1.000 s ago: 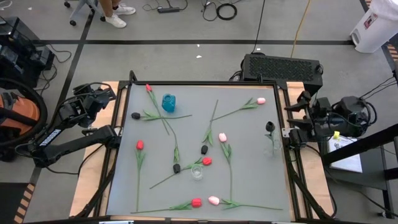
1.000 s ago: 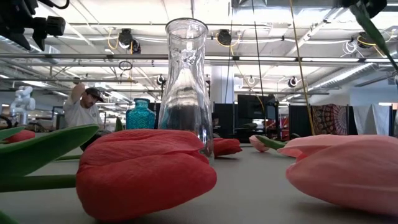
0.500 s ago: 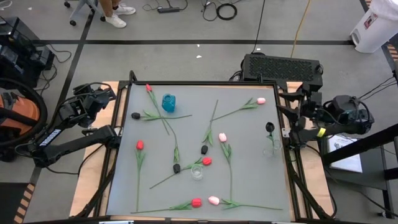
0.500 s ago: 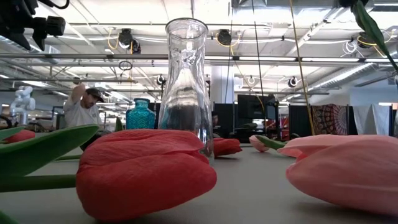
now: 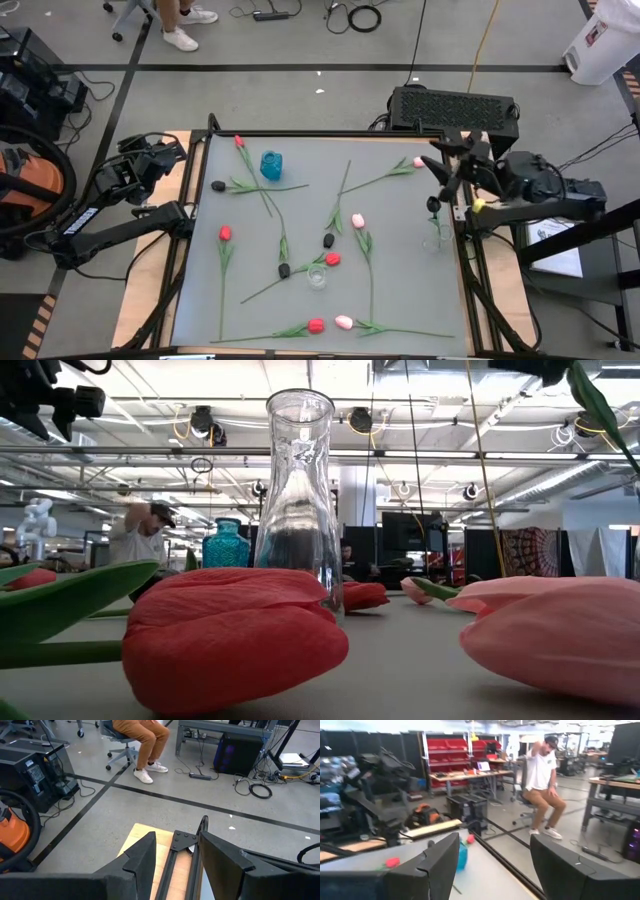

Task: Sort flowers into vase by color
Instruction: Put the black flower into the right transparent vase

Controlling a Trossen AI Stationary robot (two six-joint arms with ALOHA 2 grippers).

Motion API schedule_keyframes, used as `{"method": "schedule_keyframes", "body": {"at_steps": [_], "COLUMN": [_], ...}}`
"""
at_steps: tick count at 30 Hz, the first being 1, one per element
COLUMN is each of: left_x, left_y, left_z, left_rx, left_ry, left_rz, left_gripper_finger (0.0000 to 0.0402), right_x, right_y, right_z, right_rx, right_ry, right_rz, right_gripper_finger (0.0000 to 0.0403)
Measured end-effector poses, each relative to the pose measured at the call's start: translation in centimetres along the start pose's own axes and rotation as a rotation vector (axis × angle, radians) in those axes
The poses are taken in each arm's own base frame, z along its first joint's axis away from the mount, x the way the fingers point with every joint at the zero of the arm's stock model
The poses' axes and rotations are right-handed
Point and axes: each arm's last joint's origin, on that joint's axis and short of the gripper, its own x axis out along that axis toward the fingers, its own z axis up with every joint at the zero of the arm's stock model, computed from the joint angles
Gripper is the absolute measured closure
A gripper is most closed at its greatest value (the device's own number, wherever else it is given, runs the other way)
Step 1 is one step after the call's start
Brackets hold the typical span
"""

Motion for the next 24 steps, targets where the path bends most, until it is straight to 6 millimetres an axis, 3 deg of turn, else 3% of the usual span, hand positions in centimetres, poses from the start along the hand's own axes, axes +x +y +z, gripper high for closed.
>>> {"method": "schedule_keyframes", "body": {"at_steps": [8, 24], "left_x": [0.0, 0.0], "left_y": [0.0, 0.0], "left_z": [0.0, 0.0], "left_rx": [-0.001, 0.000], "left_ry": [0.000, 0.000], "left_rz": [0.000, -0.001], "left_gripper_finger": [0.0245, 0.0245], "right_x": [3.3, 10.1], "right_y": [-0.5, -4.0], "right_z": [1.8, 3.7], "right_rx": [-0.045, -0.264], "right_ry": [0.065, 0.285], "right_rz": [0.017, 0.108], "right_gripper_finger": [0.0167, 0.0167]}}
